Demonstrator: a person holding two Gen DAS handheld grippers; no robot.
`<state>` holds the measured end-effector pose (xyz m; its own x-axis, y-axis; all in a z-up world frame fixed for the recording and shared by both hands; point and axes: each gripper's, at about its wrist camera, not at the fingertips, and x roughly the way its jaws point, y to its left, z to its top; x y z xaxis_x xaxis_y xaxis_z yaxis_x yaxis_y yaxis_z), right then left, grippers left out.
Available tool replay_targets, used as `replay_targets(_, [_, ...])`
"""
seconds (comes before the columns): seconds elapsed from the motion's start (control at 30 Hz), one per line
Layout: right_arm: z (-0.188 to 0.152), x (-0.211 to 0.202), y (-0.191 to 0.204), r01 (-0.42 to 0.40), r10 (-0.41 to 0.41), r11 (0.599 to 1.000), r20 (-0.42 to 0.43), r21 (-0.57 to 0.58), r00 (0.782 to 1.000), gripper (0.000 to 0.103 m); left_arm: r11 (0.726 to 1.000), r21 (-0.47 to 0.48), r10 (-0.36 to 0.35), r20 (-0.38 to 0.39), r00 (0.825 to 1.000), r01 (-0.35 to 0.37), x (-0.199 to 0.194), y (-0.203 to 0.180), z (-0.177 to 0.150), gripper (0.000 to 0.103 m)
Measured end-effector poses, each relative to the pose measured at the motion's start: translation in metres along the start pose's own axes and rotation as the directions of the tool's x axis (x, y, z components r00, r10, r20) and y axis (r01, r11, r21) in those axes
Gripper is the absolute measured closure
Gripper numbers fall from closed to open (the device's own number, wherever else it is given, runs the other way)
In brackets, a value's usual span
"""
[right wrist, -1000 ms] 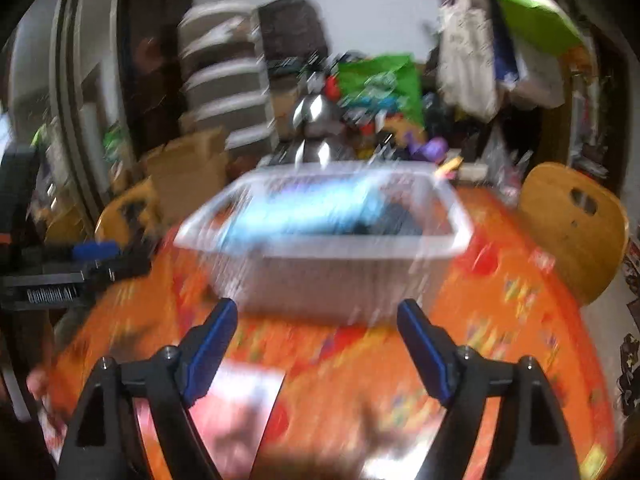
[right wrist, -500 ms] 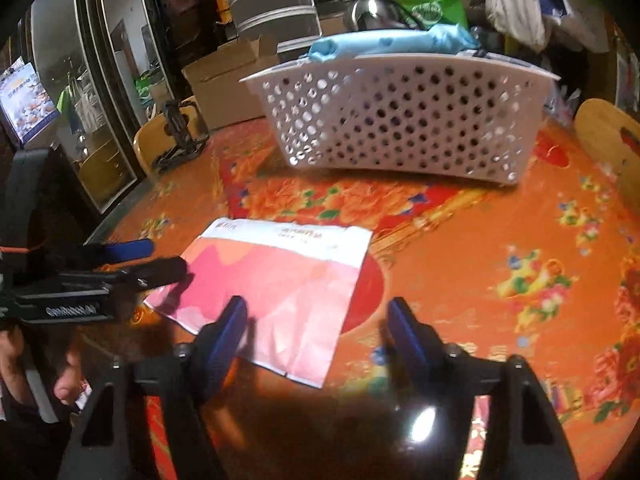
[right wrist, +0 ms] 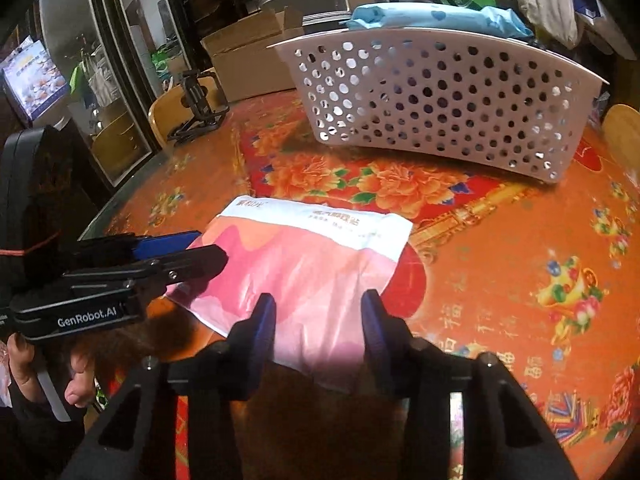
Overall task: Organize soft objects
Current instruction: 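Move both tools to the pink-and-white packet and close on it, then lift the pink packet with both tools and carry it over the basket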
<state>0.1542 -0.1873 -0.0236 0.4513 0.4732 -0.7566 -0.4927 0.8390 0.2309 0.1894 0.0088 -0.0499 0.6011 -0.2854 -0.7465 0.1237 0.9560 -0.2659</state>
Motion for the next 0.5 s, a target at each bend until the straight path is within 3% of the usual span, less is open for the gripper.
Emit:
replay_targets(0.13, [0.003, 0.004, 0.004, -0.037, 0.037, 0.999, -0.009, -0.013, 0.999, 0.065, 1.0, 0.005, -0.016, 0.0, 1.0, 0.016, 0.001, -0.004, -0.001, 0.071])
replay_targets(0.23, [0.005, 0.008, 0.009, -0.013, 0.013, 0.999, -0.008, -0.03, 1.0, 0.068, 1.0, 0.02, -0.006, 0.005, 1.0, 0.006, 0.0, -0.009, -0.003, 0.071])
replay_targets(0.37, [0.006, 0.007, 0.005, -0.019, 0.019, 1.0, -0.002, -0.025, 1.0, 0.084, 1.0, 0.004, -0.014, 0.009, 1.0, 0.014, 0.0, -0.008, -0.004, 0.072])
replay_targets(0.5, [0.004, 0.005, 0.011, 0.006, -0.005, 0.998, 0.007, -0.056, 1.0, 0.088, 1.0, 0.026, 0.014, 0.022, 1.0, -0.015, -0.003, -0.014, -0.007, 0.074])
